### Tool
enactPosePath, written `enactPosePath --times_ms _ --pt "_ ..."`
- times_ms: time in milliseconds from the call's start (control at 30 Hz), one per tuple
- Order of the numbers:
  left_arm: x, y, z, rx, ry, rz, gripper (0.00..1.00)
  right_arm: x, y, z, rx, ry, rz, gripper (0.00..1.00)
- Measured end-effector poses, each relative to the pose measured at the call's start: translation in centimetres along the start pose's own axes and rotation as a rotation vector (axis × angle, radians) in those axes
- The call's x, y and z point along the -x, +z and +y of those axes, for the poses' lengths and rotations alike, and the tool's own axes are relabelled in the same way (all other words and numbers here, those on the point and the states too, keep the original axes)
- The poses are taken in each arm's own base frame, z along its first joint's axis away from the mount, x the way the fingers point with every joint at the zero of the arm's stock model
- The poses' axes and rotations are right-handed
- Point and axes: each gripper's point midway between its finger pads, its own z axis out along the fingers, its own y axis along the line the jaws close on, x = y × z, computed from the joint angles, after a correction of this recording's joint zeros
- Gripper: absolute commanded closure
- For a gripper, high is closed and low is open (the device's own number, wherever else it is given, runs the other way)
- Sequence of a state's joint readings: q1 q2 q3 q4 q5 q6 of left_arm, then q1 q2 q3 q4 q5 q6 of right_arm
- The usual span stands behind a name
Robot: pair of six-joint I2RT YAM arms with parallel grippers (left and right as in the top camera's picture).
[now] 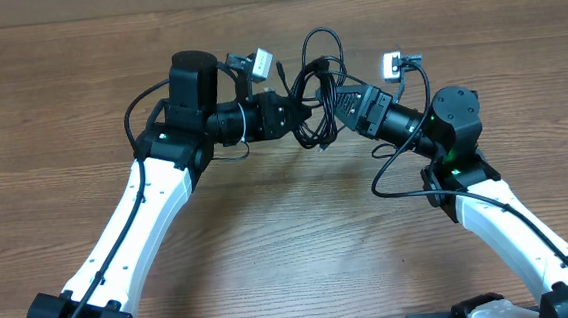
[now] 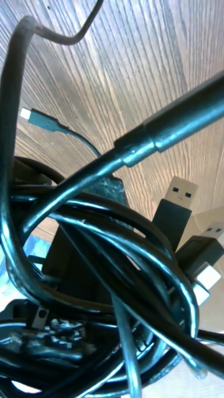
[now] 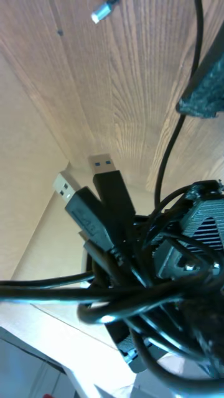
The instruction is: Untangle cables
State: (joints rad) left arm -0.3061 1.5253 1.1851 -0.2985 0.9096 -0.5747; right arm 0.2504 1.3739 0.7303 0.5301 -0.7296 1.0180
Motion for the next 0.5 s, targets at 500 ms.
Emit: enactPosePath --times_ms 500 --pt "-0.43 0.19 0.67 0.039 0.008 0.007 0.96 0.33 0.01 -0.15 -0.009 -0.002 -0.02 0.37"
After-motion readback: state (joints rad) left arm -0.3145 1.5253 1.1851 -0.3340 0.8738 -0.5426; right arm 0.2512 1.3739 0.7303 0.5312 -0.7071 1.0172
